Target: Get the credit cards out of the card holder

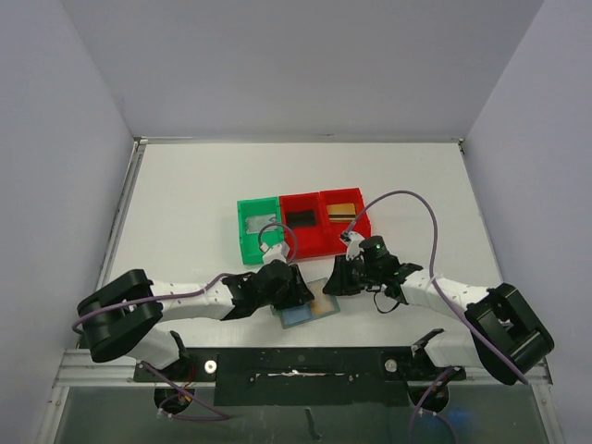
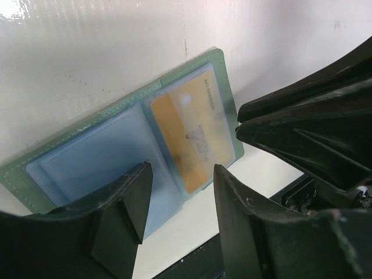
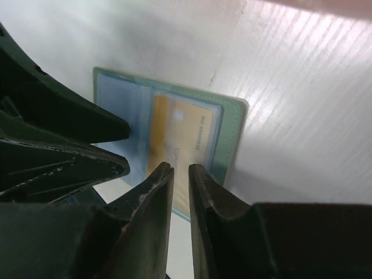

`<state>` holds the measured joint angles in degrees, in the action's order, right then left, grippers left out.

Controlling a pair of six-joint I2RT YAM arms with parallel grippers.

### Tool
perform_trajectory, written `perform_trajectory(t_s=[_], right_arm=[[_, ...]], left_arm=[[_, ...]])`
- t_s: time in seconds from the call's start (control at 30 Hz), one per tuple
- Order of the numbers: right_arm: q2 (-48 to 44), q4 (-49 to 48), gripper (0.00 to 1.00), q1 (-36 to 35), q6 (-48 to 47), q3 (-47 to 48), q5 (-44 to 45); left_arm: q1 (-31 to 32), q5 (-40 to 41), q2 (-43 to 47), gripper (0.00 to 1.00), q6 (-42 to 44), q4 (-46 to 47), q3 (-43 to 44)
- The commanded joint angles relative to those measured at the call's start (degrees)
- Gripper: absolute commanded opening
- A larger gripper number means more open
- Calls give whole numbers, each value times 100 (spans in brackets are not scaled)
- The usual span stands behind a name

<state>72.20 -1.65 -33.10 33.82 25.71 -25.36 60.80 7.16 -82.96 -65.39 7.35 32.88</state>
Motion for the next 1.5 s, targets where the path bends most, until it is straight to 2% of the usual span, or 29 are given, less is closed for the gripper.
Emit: perform_trajectory(t_s=[0.0, 0.17, 0.3, 0.53, 0.77, 0.9, 1.07, 1.47], right_arm=[[144, 166, 18, -38, -190, 264, 10], [249, -182, 19, -38, -175, 129, -211], [628, 216, 19, -28, -278, 228, 92], [959, 189, 18, -39, -349, 232, -106], [851, 164, 18, -38, -366, 205, -230], [786, 196, 17, -38, -401, 182, -270], [756, 176, 17, -41, -412, 145, -311], [614, 245, 18, 113, -375, 109, -161]], left_arm=[[33, 158, -167, 43, 97, 145, 215], [29, 134, -404, 40, 120, 113, 183], [29, 238, -452, 39, 88, 141, 123], [46, 229, -644, 38, 79, 229, 151], [51, 296, -609, 21, 17, 385, 44], [47, 304, -602, 16, 19, 403, 67], [49, 294, -594, 0, 32, 460, 78], [51, 551, 165, 0, 174, -149, -179]])
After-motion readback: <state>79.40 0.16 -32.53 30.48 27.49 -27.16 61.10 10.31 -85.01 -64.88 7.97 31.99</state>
